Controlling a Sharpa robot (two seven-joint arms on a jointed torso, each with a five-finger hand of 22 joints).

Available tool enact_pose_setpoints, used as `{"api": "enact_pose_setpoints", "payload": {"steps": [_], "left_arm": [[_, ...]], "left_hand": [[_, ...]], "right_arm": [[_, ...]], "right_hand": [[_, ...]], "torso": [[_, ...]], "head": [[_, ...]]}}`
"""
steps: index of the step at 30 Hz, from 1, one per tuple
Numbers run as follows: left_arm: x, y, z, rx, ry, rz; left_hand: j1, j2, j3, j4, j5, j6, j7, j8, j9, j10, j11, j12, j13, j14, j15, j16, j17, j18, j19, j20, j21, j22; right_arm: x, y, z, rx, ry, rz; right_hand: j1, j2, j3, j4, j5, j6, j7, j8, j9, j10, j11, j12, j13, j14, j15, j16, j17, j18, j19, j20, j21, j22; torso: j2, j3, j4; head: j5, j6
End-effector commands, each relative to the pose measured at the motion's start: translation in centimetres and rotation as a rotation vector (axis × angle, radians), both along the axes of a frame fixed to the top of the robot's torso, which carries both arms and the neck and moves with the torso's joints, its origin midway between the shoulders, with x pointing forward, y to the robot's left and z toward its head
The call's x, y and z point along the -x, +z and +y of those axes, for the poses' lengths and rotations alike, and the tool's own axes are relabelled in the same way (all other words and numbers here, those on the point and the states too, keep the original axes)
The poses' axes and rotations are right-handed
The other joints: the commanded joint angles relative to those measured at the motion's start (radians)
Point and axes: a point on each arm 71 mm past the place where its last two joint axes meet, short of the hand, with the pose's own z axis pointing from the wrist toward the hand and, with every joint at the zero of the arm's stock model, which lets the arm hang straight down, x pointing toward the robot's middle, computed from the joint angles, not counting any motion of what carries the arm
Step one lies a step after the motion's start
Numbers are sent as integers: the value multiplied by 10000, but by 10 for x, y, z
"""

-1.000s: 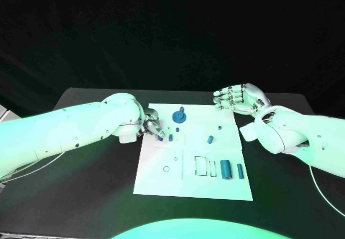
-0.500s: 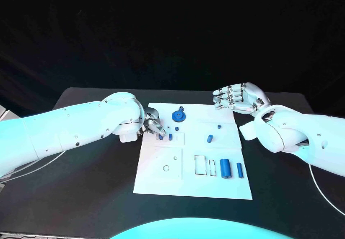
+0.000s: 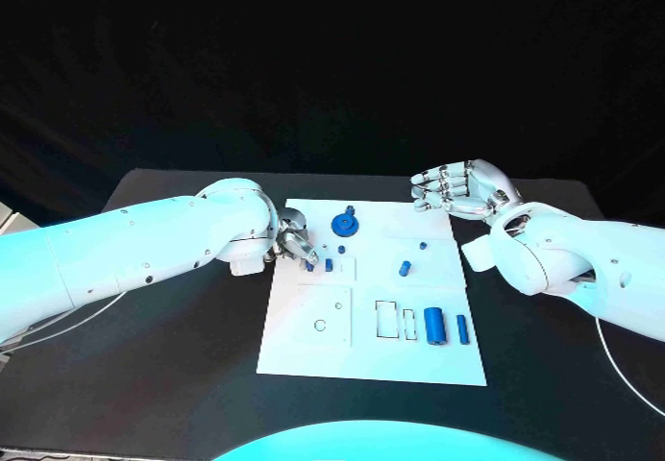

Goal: Assemble the parts on the task board

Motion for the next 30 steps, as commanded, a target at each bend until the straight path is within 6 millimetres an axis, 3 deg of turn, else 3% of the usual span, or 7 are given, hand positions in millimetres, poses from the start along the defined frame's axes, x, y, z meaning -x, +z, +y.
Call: {"api": "enact_pose_setpoints", "payload": {"steps": [1, 30], "left_arm": [[3, -5, -1, -264, -189, 24], [6, -4, -1, -354, -258, 25]], "left_hand": [[480, 377, 639, -628, 70, 273, -203, 60, 1, 94, -9, -7, 7, 1040, -73, 36, 2627, -77, 104, -23, 23, 227], [495, 231, 1019, -734, 145, 489, -243, 98, -32, 343, -48, 146, 281, 1040, -100, 36, 2627, -132, 286, -52, 172, 463]], "right_arm": [[0, 1, 1, 1, 158, -147], [0, 1, 2, 2, 161, -152]], "right_hand": [[-81, 14, -1, -51, 43, 52, 16, -39, -10, 40, 2, -56, -4, 84, -16, -37, -15, 146, 63, 30, 28, -10], [-89, 14, 5, -55, 64, 56, 19, -47, -13, 43, 5, -68, -4, 90, -14, -58, -31, 145, 68, 30, 26, -48]], "torso": [[1, 1, 5], [12, 1, -7]], "head": [[9, -2], [51, 8]]}}
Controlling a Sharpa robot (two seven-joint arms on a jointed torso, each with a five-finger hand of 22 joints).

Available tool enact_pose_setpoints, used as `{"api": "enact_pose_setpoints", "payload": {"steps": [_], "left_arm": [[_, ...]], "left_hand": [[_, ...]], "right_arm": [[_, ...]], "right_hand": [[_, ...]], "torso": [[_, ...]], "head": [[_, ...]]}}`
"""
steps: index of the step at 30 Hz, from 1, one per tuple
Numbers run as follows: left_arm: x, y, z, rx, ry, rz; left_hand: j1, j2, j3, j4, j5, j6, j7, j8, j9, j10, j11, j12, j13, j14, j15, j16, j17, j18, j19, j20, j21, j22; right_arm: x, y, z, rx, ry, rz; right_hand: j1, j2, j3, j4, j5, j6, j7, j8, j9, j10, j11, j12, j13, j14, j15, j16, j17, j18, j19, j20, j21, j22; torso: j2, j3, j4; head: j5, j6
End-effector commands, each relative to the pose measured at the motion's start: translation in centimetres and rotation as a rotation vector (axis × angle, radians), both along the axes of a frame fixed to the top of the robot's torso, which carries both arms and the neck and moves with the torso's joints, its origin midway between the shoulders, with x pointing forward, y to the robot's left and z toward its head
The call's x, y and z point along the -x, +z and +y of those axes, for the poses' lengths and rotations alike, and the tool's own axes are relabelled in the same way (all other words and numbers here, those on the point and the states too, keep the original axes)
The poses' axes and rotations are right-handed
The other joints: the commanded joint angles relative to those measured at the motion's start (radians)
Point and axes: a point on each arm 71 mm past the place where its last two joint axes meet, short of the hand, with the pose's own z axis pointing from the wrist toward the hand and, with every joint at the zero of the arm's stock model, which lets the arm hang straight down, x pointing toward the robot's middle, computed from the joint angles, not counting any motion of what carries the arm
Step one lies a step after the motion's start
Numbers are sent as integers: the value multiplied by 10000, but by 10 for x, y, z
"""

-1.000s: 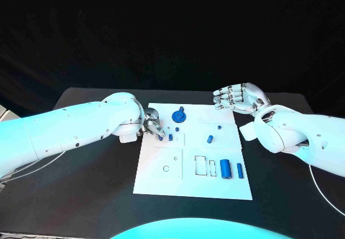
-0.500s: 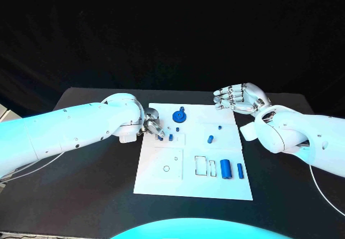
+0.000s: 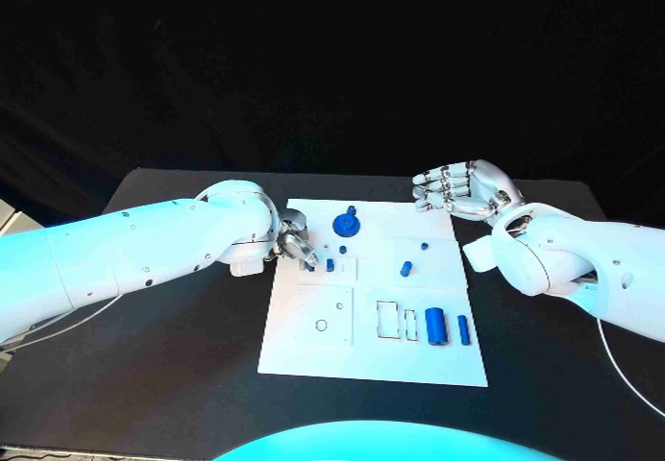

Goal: Assemble the parts on the task board

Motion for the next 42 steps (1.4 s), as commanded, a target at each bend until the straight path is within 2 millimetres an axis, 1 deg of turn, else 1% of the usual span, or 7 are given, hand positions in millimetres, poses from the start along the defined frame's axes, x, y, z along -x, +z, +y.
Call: {"api": "enact_pose_setpoints", "payload": {"steps": [1, 16, 21, 26, 32, 40, 42], "left_arm": [[4, -5, -1, -72, -52, 387], [4, -7, -2, -62, 99, 737], [2, -7, -1, -94, 220, 637], [1, -6, -1, -100, 346, 508], [-3, -6, 2, -100, 538, 327], [-5, -5, 2, -60, 676, 193], [-6, -5, 2, -51, 712, 163]], "left_hand": [[396, 316, 908, -847, 68, 377, -288, 34, -6, 107, -60, 59, 11, 1075, -69, 36, 2629, -130, 74, 13, 50, 464], [18, 337, 894, -614, -49, 466, -322, 30, -42, 244, -75, 98, 92, 1075, -74, 36, 2629, -134, 79, 7, 52, 475], [-68, 383, 825, -534, -146, 439, -323, 11, -53, 209, -74, 16, -15, 1075, -76, 36, 2629, -126, 55, 7, 29, 444], [-140, 411, 742, -458, -217, 409, -317, -3, -59, 178, -67, -37, -77, 1075, -73, 36, 2629, -118, 28, 9, 4, 409], [-140, 507, 719, -403, -270, 371, -311, -17, -64, 138, -67, -84, -127, 1075, -73, 36, 2629, -112, 7, 12, -17, 382], [-171, 514, 630, -357, -376, 303, -288, -32, -64, 82, -45, -134, -181, 1075, -64, 36, 2629, -95, -44, 18, -62, 313], [-254, 496, 469, -250, -413, 242, -267, -42, -61, 25, -24, -180, -235, 1075, -47, 36, 2629, -88, -72, 31, -91, 278]], "right_arm": [[0, 1, 2, -1, 165, -145], [1, 1, 1, 0, 160, -138], [1, 1, 1, 1, 152, -137], [1, 1, 1, 1, 149, -135], [1, 1, 1, 0, 146, -133], [1, 1, 0, 0, 143, -131], [1, 1, 0, 1, 142, -130]], "right_hand": [[-89, 14, 5, -55, 64, 56, 19, -48, -14, 43, 5, -68, -4, 90, -14, -58, -9, 145, 68, 30, 26, -9], [-89, 14, 5, -55, 64, 56, 19, -48, -14, 43, 5, -68, -4, 90, -14, -58, -9, 145, 68, 30, 26, -9], [-89, 14, 5, -55, 64, 56, 19, -48, -14, 43, 5, -68, -4, 90, -14, -58, -9, 145, 68, 30, 26, -9], [-89, 14, 5, -55, 64, 56, 19, -48, -14, 43, 5, -68, -4, 90, -14, -58, -9, 145, 68, 30, 26, -9], [-89, 14, 5, -55, 64, 56, 19, -48, -14, 43, 5, -68, -4, 90, -14, -58, -9, 145, 68, 30, 26, -9], [-97, 11, 10, -62, 73, 59, 20, -58, -17, 47, 6, -82, -4, 99, -12, -83, -27, 145, 74, 32, 26, -55], [-97, 11, 10, -62, 73, 59, 20, -58, -17, 47, 6, -82, -4, 99, -12, -83, -27, 145, 74, 32, 26, -55]], "torso": [[9, -1, -16], [12, 4, -14], [10, -7, -10], [14, 3, -6], [13, -4, -10], [14, -1, -13], [9, -3, -11]], "head": [[7, -3], [-18, -10], [-34, -6], [-41, -6], [-43, -4], [-66, -1], [-70, -9]]}}
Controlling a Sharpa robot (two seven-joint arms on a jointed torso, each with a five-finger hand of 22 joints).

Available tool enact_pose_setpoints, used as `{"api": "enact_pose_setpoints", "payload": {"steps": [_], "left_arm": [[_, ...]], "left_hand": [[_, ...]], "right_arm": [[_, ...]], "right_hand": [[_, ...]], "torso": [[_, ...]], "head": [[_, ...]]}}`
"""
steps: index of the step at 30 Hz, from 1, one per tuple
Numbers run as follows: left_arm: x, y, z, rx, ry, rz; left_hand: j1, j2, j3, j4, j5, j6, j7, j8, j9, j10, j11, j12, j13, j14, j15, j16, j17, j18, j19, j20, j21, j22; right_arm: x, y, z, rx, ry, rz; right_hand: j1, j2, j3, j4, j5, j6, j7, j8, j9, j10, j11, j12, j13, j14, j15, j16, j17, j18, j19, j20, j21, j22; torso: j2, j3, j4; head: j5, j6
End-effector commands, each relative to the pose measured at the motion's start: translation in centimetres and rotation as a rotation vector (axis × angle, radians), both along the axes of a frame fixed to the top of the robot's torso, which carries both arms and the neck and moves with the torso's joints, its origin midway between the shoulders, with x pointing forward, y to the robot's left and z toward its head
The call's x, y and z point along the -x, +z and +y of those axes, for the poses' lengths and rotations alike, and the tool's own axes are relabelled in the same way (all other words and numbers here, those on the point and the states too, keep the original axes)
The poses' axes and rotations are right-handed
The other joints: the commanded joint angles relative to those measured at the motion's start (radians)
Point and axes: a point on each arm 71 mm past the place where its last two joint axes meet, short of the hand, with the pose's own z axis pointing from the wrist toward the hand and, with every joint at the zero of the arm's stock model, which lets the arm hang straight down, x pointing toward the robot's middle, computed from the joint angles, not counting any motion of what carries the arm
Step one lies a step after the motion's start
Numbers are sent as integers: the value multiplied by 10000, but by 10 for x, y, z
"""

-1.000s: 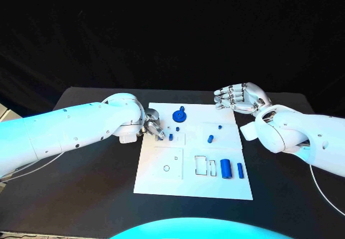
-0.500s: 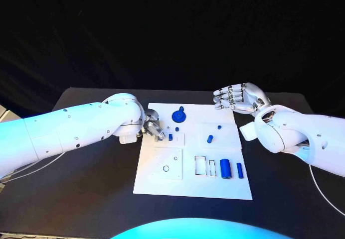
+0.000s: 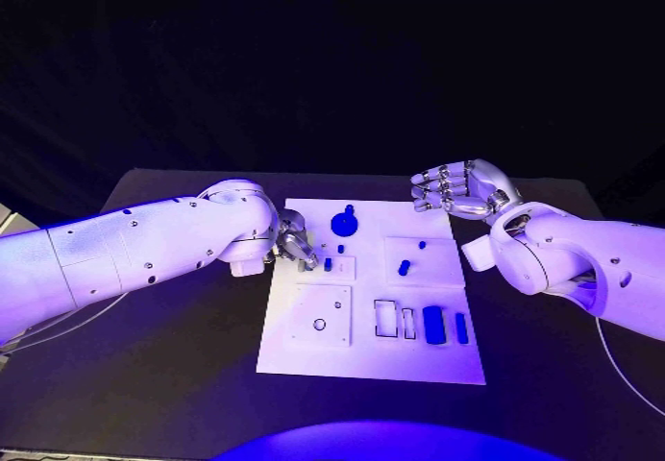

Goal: Assemble the parts on the task board

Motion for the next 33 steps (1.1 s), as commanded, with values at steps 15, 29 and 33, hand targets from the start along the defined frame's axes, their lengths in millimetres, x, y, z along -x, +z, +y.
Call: {"api": "enact_pose_setpoints", "payload": {"steps": [15, 29, 33], "left_arm": [[-6, -1, 7, -12, 667, -550], [-5, -2, 5, 53, 525, -292], [-4, -2, 5, 164, 541, -279]], "left_hand": [[70, -41, -291, -59, -32, -773, 231, -601, -260, -710, 221, -373, -385, 1001, 148, -22, 2514, 15, -393, 163, -398, -168], [15, -430, -1139, 383, -51, -835, 374, -1021, -553, -1180, 363, -599, -760, 937, 274, -121, 2325, 73, -570, 297, -593, -405], [620, -276, -1206, 194, -13, -763, 333, -1031, -582, -1191, 323, -566, -731, 952, 247, -98, 2370, 72, -545, 288, -589, -381]], "right_arm": [[1, 1, 1, 7, 149, -119], [0, 1, 1, 13, 168, -88], [0, 1, 1, 13, 180, -77]], "right_hand": [[-99, 9, 10, -64, 33, 59, 21, -61, -9, 47, 6, -32, -4, 62, 27, -30, -13, 144, 38, -4, 25, -19], [-99, 9, 10, -64, 33, 59, 21, -61, -9, 47, 6, -32, -4, 62, 27, -30, -13, 144, 38, -4, 25, -19], [-99, 9, 10, -64, 33, 59, 21, -61, -9, 47, 6, -32, -4, 62, 27, -30, -13, 144, 38, -4, 25, -19]], "torso": [[-9, -2, 2], [-20, 4, 9], [-13, 4, 6]], "head": [[-24, -20], [-19, -28], [-14, -27]]}}
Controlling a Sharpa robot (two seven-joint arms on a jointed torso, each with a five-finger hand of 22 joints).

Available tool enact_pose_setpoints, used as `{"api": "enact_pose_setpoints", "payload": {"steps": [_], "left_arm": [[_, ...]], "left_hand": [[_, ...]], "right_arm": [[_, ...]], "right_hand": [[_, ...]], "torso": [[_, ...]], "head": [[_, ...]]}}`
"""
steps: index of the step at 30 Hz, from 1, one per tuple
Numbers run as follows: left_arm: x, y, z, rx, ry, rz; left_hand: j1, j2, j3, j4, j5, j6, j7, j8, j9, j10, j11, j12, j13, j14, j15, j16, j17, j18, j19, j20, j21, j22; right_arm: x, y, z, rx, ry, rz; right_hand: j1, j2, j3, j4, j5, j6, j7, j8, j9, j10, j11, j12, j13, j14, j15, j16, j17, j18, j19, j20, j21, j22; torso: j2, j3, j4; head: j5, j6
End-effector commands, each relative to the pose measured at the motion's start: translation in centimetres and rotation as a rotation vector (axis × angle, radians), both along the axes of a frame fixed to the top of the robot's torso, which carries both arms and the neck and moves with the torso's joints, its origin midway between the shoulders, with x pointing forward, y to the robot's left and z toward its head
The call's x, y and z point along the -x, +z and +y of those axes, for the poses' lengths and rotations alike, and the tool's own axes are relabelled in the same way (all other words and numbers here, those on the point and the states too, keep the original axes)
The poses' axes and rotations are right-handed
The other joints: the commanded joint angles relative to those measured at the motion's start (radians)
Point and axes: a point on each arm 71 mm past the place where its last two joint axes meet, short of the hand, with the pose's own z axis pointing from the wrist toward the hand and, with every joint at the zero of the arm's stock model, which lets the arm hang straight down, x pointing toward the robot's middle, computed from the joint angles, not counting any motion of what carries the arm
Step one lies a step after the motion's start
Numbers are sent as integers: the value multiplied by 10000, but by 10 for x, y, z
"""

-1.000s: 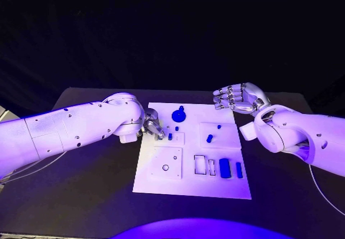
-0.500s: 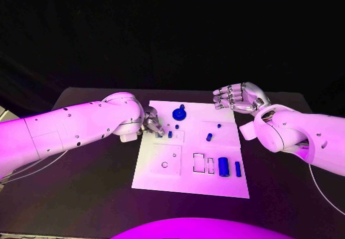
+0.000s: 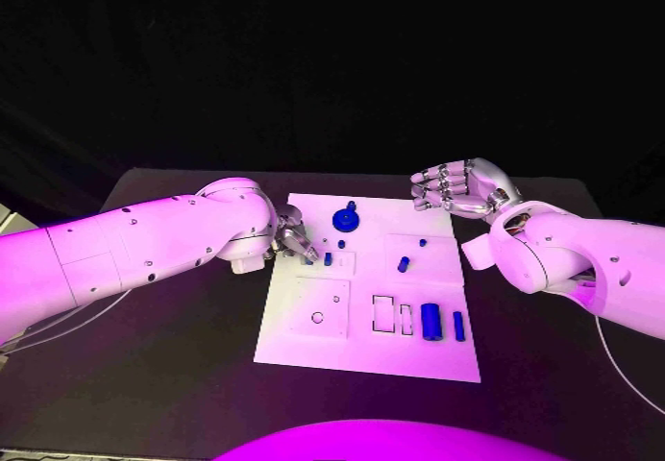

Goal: Assemble the parts on the task board

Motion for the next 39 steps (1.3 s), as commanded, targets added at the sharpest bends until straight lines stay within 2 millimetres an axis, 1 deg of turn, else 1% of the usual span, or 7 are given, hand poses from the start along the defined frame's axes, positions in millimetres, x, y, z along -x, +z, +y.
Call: {"api": "enact_pose_setpoints", "payload": {"steps": [1, 3, 5, 17, 27, 32, 39], "left_arm": [[1, -3, 1, 15, 111, 60], [1, -3, 0, 107, 112, 67], [1, -3, 0, 181, 110, 76], [0, -3, 0, 250, 77, 73], [1, -2, -3, 515, 31, 141], [3, -1, -3, 559, -88, 257], [2, 11, -2, 553, -344, 295]], "left_hand": [[673, 300, 55, -234, 15, 74, -16, -6, 12, -33, -53, 11, 30, 970, 10, 3, 2412, 69, -23, -13, -36, 41], [1194, 549, 246, -480, 21, 66, 3, 45, 56, 5, -50, -7, 31, 998, 9, 46, 2497, 52, 28, -27, 6, 105], [1388, 636, 379, -583, 24, 72, 23, 68, 74, 25, -35, -39, -7, 1014, 25, 72, 2547, 46, 44, -23, 23, 128], [1537, 743, 726, -707, 2, 204, -6, 205, 139, 83, -57, -134, -153, 1030, 15, 98, 2599, 39, 75, -23, 67, 182], [1197, 396, 1764, -1145, 57, 344, -80, 536, 253, 330, -134, 31, 69, 1041, -55, 116, 2634, 17, 147, -87, 202, 342], [1097, 296, 2004, -1285, 115, 402, -107, 598, 247, 422, -160, 127, 208, 1041, -81, 116, 2634, 6, 178, -111, 251, 403], [1061, 243, 2124, -1374, 154, 448, -123, 620, 228, 480, -177, 195, 307, 1041, -98, 116, 2634, -4, 208, -128, 290, 455]], "right_arm": [[0, 1, 2, 4, 197, -83], [0, 1, 2, 5, 201, -78], [0, 1, 2, 5, 205, -72], [0, 0, 2, 14, 227, -22], [0, 0, 2, 45, 253, 18], [0, -1, 2, 66, 268, 34], [-1, -2, 3, 74, 353, 96]], "right_hand": [[-99, 9, 11, -64, 33, 59, 21, -61, -11, 47, 6, -33, -4, 62, 27, -30, -15, 144, 38, -4, 25, -9], [-99, 9, 11, -64, 33, 59, 21, -61, -11, 47, 6, -33, -4, 62, 27, -30, -15, 144, 38, -4, 25, -9], [-99, 9, 11, -64, 33, 59, 21, -61, -11, 47, 6, -33, -4, 62, 27, -30, -15, 144, 38, -4, 25, -9], [-108, 6, 11, -66, 32, 60, 24, -69, -13, 48, 9, -42, -4, 57, 32, -53, -30, 142, 34, 0, 21, -43], [-109, 6, 12, -67, 33, 60, 24, -70, -13, 48, 10, -44, -4, 56, 32, -56, -32, 142, 33, 1, 21, -48], [-108, 6, 14, -69, 34, 59, 24, -72, -14, 48, 10, -46, -4, 56, 33, -60, -35, 142, 33, 1, 21, -54], [-107, 3, 13, -72, 36, 58, 25, -74, -15, 47, 10, -49, -4, 55, 34, -64, -37, 142, 32, 2, 21, -60]], "torso": [[6, 1, -5], [6, 2, -3], [6, 3, -3], [-3, 1, -7], [-4, -4, -10], [-9, -4, -9], [-7, 2, -2]], "head": [[11, 2], [17, 3], [15, 2], [18, 16], [33, 50], [36, 49], [46, 76]]}}
